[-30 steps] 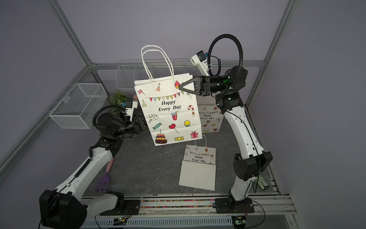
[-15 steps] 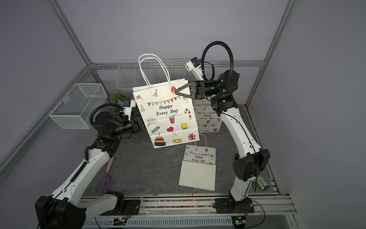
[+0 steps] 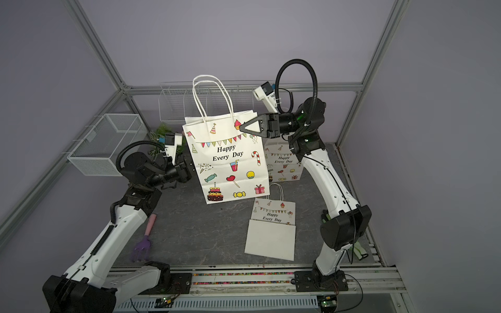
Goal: Put away the paper bag
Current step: Press the paper bag.
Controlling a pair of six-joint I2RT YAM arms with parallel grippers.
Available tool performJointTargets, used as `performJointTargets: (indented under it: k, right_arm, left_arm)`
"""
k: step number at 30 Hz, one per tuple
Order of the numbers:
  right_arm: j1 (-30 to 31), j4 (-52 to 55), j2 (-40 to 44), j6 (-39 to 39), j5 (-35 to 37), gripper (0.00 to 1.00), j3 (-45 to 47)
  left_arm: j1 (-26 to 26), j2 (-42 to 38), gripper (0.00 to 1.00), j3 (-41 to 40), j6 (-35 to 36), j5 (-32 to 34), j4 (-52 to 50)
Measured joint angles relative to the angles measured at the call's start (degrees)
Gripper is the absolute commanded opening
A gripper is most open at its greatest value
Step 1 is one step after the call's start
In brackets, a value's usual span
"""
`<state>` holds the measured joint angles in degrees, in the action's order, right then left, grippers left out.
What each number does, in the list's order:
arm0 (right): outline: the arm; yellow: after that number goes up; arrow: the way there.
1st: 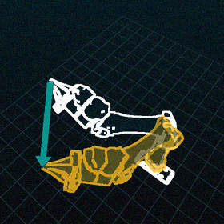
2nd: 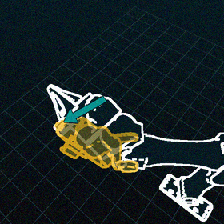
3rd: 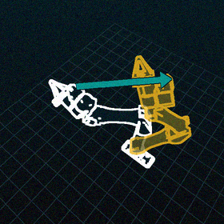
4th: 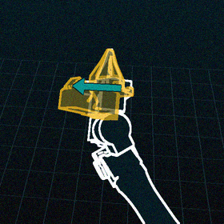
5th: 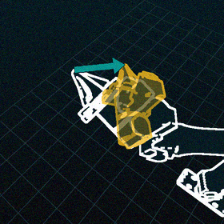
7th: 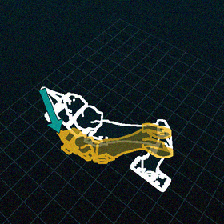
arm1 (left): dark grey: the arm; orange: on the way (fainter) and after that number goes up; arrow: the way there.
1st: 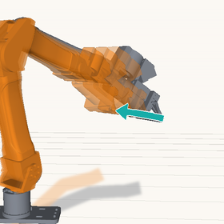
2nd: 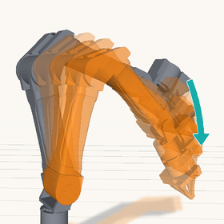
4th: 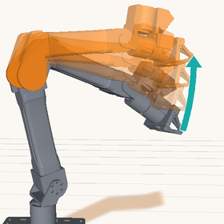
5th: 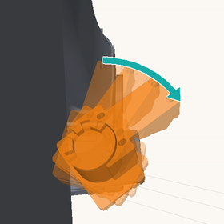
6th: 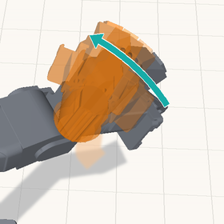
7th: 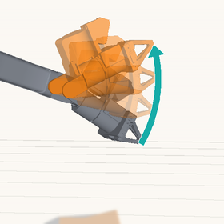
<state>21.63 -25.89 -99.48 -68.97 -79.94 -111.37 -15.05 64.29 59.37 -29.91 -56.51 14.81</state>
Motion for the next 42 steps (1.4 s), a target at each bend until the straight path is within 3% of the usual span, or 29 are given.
performJointTargets:
  k: [4, 6, 9, 14, 17, 22, 24, 28, 38, 42]
  right_arm:
    - [0.57, 1.36, 0.72, 1.79, -0.02, 0.07, 1.51]
    - [0.83, 1.84, 0.72, 2.29, 0.00, 0.07, 1.90]
    - [0.94, 3.02, 0.72, 3.48, 0.11, 0.07, 2.14]
    - [0.98, 10.29, 1.14, 9.40, 0.24, 0.18, 2.19]
    - [0.98, 18.56, 1.46, 16.06, 0.61, 0.32, 2.19]
    - [1.42, 34.64, 2.38, 29.31, 2.25, 0.75, 2.32]
    - [1.53, 40.22, 3.17, 34.36, 3.43, 0.81, 2.73]
    - [1.55, 45.03, 7.80, 40.96, 5.62, 0.83, 9.03]
    - [2.32, 40.85, 19.50, 41.97, 12.15, 0.85, 24.46]
    - [2.64, 39.76, 23.54, 42.07, 16.39, 0.99, 27.19]
  left_arm:
    - [0.00, 0.33, 0.29, 0.81, -0.15, 0.20, -0.50]
    - [0.02, 0.50, 0.29, 1.25, -0.02, 0.20, -0.52]
    - [0.02, 0.57, 0.19, 1.27, -0.07, 0.13, -0.55]
    - [0.04, 0.57, 0.03, 1.29, -0.85, -0.13, -0.09]
    - [0.04, 0.57, 0.00, 1.29, -1.42, -0.11, 0.42]
    - [-0.02, 0.57, 0.00, 1.33, -2.29, -0.02, 1.16]
    - [-0.02, 0.59, 0.00, 1.64, -2.47, 0.00, 0.83]
    - [-0.02, 0.90, 0.00, 3.34, -2.36, -0.11, -0.96]
    - [-0.37, 2.56, 0.00, 4.55, -1.51, -0.55, -4.00]
    - [-0.37, 3.43, 0.00, 4.17, -2.60, -0.74, -3.13]
